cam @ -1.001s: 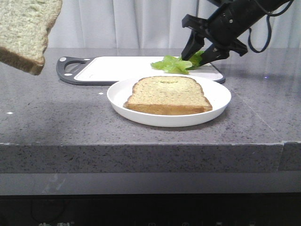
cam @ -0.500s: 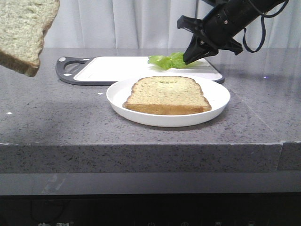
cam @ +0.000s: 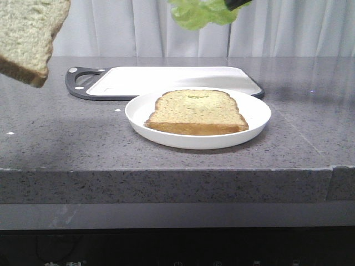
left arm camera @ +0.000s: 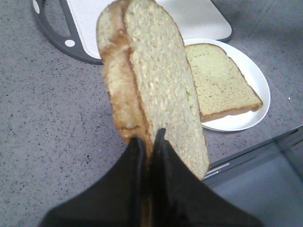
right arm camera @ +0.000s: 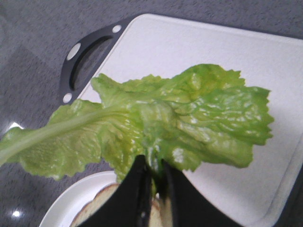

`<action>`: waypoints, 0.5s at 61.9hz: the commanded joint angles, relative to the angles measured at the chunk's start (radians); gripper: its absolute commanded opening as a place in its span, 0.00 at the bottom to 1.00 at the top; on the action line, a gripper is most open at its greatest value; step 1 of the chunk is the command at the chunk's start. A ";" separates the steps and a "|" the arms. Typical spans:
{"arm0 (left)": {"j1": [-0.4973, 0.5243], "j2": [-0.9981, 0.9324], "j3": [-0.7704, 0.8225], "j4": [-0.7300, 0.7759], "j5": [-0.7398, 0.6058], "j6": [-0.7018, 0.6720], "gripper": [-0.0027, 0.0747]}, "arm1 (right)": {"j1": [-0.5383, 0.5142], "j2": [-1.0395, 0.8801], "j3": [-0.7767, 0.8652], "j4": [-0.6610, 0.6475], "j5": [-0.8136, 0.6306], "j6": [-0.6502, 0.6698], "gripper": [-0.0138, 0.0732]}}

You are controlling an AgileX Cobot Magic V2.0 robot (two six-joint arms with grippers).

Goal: Left arm grabs bread, right arm adds lettuce
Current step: 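Lift the lettuce leaf and carry it over the plate with the right gripper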

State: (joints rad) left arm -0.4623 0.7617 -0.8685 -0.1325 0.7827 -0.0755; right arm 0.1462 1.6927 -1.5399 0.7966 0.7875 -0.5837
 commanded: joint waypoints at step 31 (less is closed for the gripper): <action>-0.006 -0.004 -0.027 -0.006 -0.104 -0.006 0.01 | -0.001 -0.238 0.512 0.639 0.115 -0.927 0.02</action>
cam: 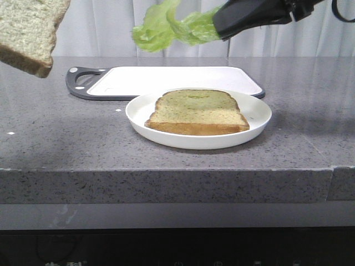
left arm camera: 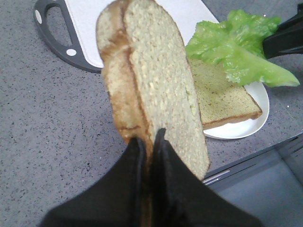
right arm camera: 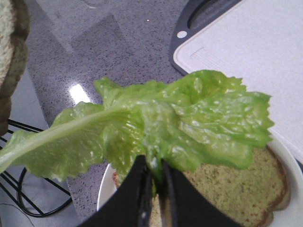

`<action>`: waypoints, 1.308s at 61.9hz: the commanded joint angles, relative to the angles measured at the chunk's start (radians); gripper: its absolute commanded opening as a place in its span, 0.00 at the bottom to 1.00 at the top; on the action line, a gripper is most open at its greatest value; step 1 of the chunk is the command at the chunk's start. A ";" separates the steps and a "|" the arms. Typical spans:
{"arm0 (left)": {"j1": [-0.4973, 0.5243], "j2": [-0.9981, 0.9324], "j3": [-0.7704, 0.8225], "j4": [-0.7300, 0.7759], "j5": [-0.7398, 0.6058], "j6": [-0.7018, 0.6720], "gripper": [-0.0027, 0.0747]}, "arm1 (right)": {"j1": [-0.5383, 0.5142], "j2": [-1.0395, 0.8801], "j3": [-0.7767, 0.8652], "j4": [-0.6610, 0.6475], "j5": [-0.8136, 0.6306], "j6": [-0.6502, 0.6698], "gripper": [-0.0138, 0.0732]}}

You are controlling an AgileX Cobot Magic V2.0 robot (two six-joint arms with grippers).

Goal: Left arm grabs bread, right arm adds lettuce
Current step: 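Lift the lettuce leaf and carry it over the plate with the right gripper, then lower the lettuce onto the bottom slice and open the right gripper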

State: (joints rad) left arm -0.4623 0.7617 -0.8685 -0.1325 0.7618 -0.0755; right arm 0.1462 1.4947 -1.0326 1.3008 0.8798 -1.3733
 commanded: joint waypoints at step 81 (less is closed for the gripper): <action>-0.006 -0.004 -0.027 -0.006 -0.067 -0.006 0.01 | -0.002 -0.265 0.029 -0.454 0.077 0.668 0.56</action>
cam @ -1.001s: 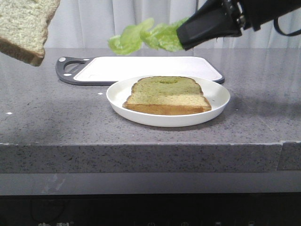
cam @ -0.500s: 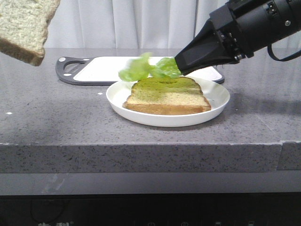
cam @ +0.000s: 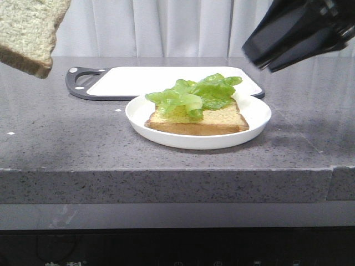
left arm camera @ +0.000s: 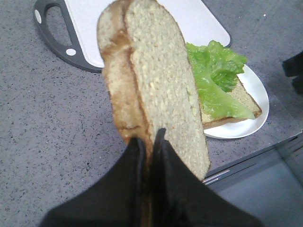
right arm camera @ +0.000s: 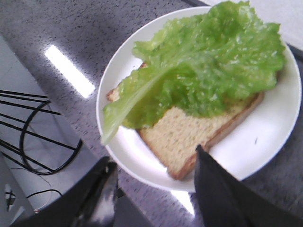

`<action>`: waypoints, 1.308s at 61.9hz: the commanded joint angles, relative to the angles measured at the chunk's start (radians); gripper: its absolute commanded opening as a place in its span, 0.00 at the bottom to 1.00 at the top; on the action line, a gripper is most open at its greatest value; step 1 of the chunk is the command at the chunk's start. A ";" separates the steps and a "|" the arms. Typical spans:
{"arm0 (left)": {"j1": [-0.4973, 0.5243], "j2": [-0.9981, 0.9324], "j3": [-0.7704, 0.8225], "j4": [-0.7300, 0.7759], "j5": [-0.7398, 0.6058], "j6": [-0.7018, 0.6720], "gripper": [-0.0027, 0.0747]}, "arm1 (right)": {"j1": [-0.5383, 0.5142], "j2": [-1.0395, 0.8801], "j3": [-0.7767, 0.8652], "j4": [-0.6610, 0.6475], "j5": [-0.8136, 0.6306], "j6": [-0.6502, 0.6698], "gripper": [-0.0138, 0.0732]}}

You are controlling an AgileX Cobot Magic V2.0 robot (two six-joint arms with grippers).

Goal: Left arm grabs bread, right arm adds lettuce
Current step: 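Lower the lettuce onto the bottom slice and open the right gripper, then carry the held bread slice over the lettuce with the left gripper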

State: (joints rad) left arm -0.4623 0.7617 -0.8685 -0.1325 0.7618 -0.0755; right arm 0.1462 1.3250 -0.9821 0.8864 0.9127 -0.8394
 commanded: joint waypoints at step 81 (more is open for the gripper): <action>-0.006 0.349 -0.041 -1.010 -0.135 0.686 0.01 | -0.002 -0.756 0.141 -0.747 0.080 0.833 0.52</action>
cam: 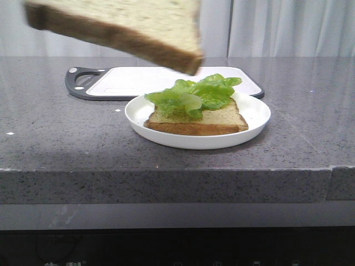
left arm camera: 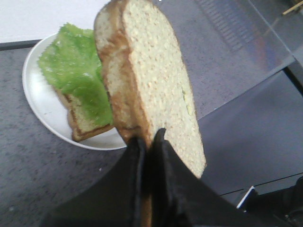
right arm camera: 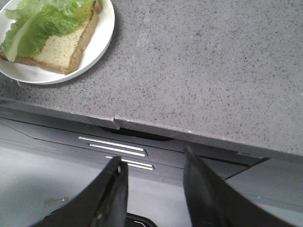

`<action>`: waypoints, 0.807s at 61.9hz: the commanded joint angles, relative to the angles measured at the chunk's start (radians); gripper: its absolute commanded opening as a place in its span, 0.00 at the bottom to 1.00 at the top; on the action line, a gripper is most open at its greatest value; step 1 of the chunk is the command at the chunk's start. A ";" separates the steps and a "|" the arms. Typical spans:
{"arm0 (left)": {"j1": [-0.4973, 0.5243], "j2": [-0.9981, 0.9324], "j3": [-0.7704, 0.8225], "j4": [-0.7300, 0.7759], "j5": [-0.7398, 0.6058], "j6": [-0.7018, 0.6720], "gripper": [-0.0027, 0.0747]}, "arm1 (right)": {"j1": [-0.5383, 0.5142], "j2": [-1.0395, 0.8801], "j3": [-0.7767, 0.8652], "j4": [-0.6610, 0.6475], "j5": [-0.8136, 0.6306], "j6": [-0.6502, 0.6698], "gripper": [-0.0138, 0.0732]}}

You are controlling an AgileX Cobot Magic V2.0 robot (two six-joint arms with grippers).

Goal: Left arm grabs bread, right arm adds lettuce
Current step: 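Carry the held bread slice over the lettuce with the left gripper, then lower the bread slice onto the lettuce and open the left gripper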

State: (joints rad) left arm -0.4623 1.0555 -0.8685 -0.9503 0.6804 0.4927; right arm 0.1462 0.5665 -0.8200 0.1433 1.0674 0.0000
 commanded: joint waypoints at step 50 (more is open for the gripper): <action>0.131 0.596 -0.290 -0.483 0.275 0.268 0.01 | -0.002 0.003 -0.021 -0.004 -0.078 -0.014 0.52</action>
State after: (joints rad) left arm -0.3394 1.6695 -1.1243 -1.3507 0.9030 0.7441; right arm 0.1462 0.5665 -0.8200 0.1433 1.0552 -0.0061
